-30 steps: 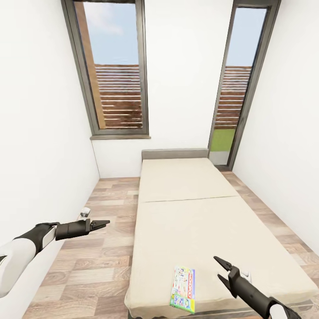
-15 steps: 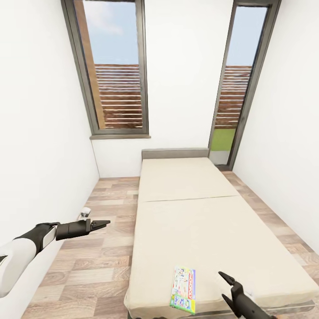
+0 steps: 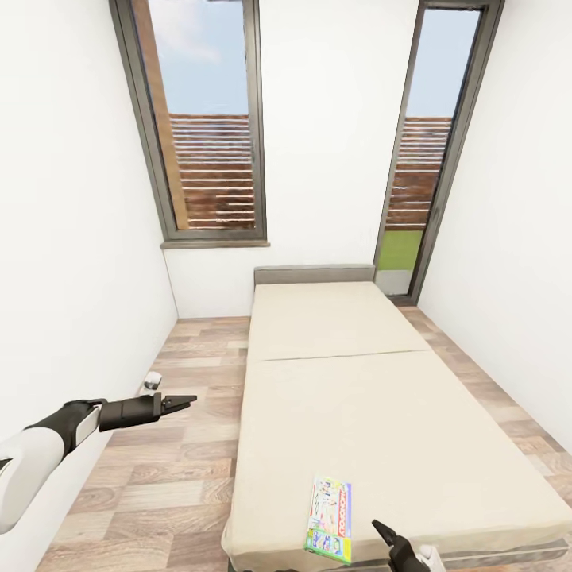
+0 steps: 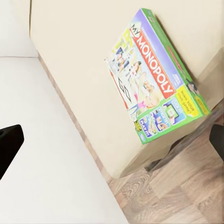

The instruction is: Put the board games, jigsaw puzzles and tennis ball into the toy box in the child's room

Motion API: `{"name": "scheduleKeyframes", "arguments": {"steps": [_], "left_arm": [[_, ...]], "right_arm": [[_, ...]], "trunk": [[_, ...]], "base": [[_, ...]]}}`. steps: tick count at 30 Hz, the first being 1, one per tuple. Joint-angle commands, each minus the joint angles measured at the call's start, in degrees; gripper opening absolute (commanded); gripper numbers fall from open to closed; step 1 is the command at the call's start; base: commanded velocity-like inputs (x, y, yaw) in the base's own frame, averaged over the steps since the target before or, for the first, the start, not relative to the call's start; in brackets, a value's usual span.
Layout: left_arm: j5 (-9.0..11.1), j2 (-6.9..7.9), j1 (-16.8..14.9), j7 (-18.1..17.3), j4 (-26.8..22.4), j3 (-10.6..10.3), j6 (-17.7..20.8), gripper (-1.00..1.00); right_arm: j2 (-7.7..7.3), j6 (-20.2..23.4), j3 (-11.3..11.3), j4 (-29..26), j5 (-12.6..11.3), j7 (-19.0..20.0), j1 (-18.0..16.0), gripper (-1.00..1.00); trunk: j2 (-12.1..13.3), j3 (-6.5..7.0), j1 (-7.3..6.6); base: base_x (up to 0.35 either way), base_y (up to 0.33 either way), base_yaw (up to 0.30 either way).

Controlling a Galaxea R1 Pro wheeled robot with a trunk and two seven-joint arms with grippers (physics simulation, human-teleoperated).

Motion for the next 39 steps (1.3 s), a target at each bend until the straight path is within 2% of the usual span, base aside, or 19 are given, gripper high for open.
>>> {"name": "scheduleKeyframes", "arguments": {"steps": [1,16,21,23,25,26,28,33,39], "left_arm": [[-0.2,-0.01,0.0,-0.2,0.0,0.2,0.6,1.0],[-0.1,-0.17,0.4,-0.1,0.0,0.1,0.7,1.0],[-0.1,-0.02,0.4,-0.2,0.0,0.2,0.7,1.0],[-0.1,0.04,0.4,-0.2,0.0,0.3,0.7,1.0],[-0.1,0.09,0.4,-0.2,0.0,0.3,0.7,1.0],[-0.1,0.06,0.4,-0.2,0.0,0.3,0.8,1.0],[-0.1,0.05,0.4,-0.2,0.0,0.3,0.8,1.0],[0.0,0.04,0.4,-0.2,0.0,0.3,1.3,1.0],[0.0,-0.04,0.4,-0.2,0.0,0.4,2.1,1.0]], "right_arm": [[0.12,0.2,0.0,0.1,-0.4,0.0,0.0,1.0],[0.59,-0.2,0.4,1.1,-1.1,0.0,-0.1,1.0],[0.89,0.5,0.2,1.1,-1.7,-0.4,-0.1,1.0],[1.18,0.8,-0.1,1.1,-3.1,-0.5,-0.1,1.0],[1.57,1.1,-0.6,1.2,-6.3,-0.6,0.0,1.0],[1.73,1.1,-0.7,1.3,-8.8,-0.6,0.0,1.0],[1.81,1.1,-0.8,1.3,-10.4,-0.7,0.0,1.0],[1.88,1.3,-0.8,1.3,-11.7,-0.7,0.0,1.0],[1.9,1.4,-0.8,1.3,-12.0,-0.8,0.0,1.0]], "trunk": [[-0.5,-0.27,0.24],[-6.5,-2.97,3.53],[-6.5,-2.97,3.53],[-6.5,-2.97,3.53],[-7.3,-3.32,3.97],[-7.7,-3.5,4.19],[-8.5,-3.86,4.63],[-10.5,-4.76,5.73],[-12.9,-5.84,7.05]], "base": [[0.0,0.0,0.0],[0.0,0.0,0.0],[0.0,0.0,0.0],[0.0,0.0,0.0],[0.0,0.0,0.0],[0.0,0.0,0.0],[0.0,0.0,0.0],[0.0,0.0,0.0],[0.0,0.0,0.0]]}}
